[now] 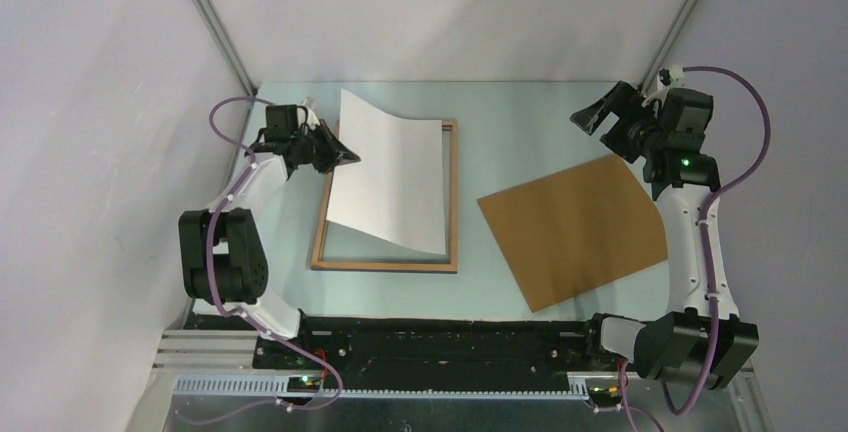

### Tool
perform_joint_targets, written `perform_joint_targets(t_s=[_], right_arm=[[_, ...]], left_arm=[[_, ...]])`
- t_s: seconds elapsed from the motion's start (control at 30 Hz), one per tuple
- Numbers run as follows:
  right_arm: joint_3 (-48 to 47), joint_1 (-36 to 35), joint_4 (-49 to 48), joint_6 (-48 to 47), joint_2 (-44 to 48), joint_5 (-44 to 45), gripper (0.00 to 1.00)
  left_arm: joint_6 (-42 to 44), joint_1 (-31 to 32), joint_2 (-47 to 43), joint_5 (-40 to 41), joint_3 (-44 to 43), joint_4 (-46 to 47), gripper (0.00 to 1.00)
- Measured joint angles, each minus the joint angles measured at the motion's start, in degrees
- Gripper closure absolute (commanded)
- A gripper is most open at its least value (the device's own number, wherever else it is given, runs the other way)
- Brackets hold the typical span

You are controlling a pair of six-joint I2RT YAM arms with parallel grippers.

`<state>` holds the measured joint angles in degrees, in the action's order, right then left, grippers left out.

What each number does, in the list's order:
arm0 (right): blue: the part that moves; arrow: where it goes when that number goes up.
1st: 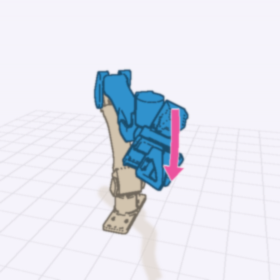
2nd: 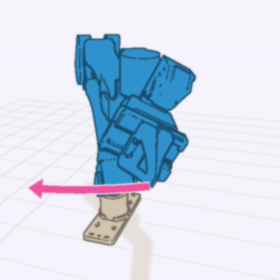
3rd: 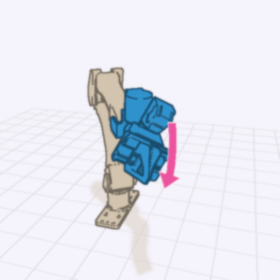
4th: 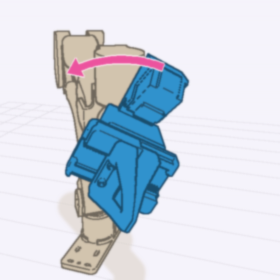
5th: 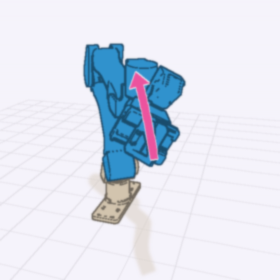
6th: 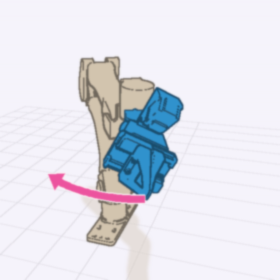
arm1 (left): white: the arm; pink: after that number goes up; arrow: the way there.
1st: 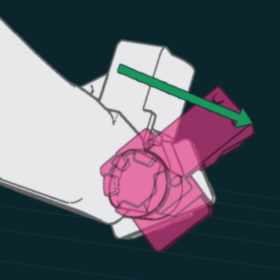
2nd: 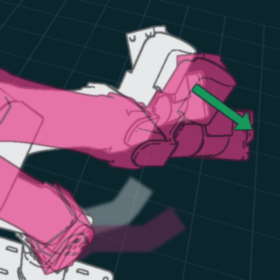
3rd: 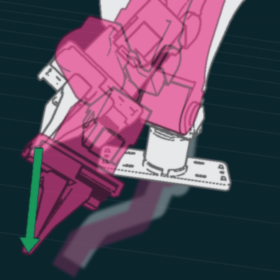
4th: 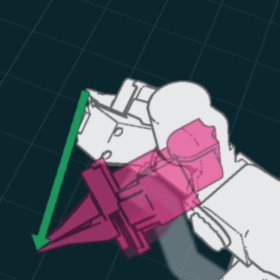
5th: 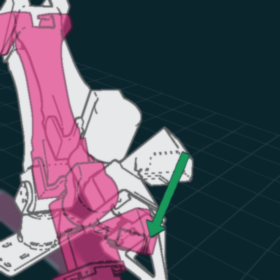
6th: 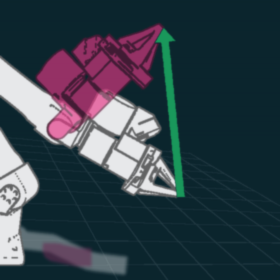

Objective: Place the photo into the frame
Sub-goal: Turn over the photo from the photo frame.

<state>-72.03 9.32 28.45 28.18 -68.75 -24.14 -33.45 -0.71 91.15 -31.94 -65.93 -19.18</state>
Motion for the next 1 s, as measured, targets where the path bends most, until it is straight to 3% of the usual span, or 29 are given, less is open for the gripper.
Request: perform_joint_targets(t_s=[0.5, 1.0], right_arm=[[0.1, -3.7, -0.4, -3.7, -2.8, 2.6, 0.01], [6.4, -5.5, -5.4, -9.8, -9.8, 3.8, 0.01]], left_arm=[[5.6, -0.7, 1.8, 2.3, 0.0, -2.2, 1.0], [10.6, -0.7, 4.0, 4.8, 0.0, -5.5, 1.0]])
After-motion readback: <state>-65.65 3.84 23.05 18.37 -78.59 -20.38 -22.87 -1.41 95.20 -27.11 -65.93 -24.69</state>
